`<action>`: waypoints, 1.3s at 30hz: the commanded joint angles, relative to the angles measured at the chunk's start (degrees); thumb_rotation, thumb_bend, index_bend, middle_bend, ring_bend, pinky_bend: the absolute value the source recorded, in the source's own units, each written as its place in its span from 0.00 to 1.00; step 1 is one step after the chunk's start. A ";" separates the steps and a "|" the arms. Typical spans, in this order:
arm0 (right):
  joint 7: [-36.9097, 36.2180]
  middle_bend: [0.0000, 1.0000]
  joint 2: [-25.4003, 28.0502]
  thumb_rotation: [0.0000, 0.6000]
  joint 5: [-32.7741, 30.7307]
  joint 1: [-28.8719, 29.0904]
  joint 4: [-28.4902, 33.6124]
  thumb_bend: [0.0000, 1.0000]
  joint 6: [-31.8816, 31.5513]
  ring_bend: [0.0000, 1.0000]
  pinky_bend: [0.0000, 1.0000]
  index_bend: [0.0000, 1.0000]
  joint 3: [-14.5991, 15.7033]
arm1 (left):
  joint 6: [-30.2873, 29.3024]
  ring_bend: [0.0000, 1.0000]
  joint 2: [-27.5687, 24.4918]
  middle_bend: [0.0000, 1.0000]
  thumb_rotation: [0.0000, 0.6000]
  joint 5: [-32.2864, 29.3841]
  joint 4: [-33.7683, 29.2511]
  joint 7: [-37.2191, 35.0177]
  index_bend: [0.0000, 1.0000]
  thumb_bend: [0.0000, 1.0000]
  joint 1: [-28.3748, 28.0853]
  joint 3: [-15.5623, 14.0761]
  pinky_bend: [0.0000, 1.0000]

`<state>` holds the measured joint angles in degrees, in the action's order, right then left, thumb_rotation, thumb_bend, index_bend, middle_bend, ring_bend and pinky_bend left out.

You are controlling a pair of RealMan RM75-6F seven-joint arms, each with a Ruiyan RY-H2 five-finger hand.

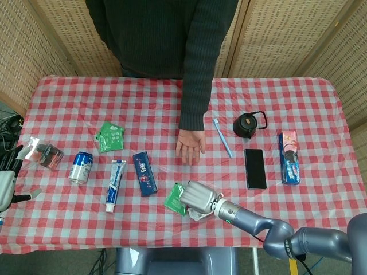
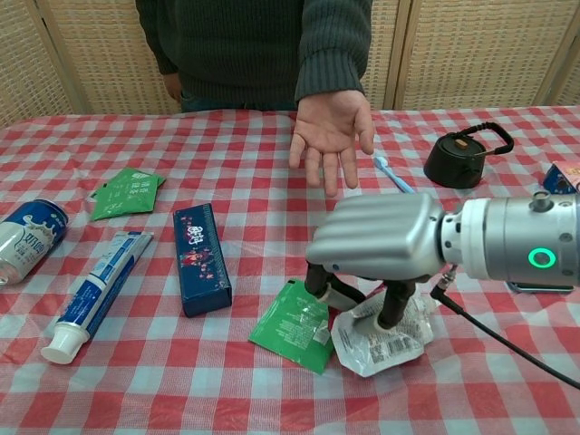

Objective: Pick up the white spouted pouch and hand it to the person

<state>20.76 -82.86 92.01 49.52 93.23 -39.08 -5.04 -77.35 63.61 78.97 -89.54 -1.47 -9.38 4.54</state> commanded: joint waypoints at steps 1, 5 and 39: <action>-1.58 0.72 3.37 1.00 2.66 -0.15 3.18 0.52 -2.81 0.71 0.61 0.71 0.70 | -0.10 0.00 -0.05 0.00 1.00 0.16 -0.12 0.06 0.00 0.00 0.04 -0.08 0.00; -2.44 0.72 7.64 1.00 5.17 -0.38 7.70 0.53 -6.14 0.71 0.61 0.71 0.66 | -0.27 0.00 -0.10 0.00 1.00 0.43 -0.32 0.16 0.00 0.00 0.08 -0.22 0.00; 18.61 0.04 9.15 1.00 -34.72 9.53 4.79 0.00 -13.55 0.15 0.31 0.02 -14.31 | 0.77 0.00 -0.17 0.00 1.00 -0.83 0.03 -0.28 0.00 0.00 -0.27 0.08 0.00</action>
<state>37.98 -73.87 58.67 58.68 97.09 -50.64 -18.85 -76.56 63.44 78.12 -89.50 -1.76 -9.65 4.62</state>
